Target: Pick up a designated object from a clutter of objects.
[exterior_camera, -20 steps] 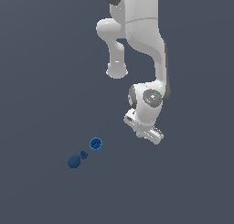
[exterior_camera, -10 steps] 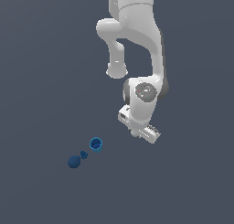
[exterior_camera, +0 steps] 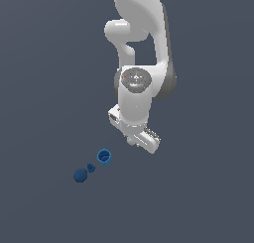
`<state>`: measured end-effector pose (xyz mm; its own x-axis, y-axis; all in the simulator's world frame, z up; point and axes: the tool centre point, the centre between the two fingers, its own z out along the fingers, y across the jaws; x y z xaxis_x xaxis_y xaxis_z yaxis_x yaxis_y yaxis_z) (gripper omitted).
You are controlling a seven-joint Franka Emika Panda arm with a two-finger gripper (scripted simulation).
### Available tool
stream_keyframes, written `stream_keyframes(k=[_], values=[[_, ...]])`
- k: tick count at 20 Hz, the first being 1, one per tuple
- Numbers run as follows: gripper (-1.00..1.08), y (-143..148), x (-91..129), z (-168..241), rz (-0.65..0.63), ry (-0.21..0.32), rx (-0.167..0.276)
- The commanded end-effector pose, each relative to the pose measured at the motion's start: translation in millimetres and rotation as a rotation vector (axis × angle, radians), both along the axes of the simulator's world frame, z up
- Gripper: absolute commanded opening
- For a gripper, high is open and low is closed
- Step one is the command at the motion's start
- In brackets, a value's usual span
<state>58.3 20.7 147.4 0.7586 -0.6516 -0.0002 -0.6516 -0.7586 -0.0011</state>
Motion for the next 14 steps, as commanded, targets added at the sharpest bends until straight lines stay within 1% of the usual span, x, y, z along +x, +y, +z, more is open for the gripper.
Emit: stream_keyframes(k=[1,9,14], values=[[-1.0,-20,7,25,0.0,0.0,0.0],[-1.0,-82,30,102,0.0,0.0,0.001],[-1.0,-115,44,143,0.001,0.0,0.0]])
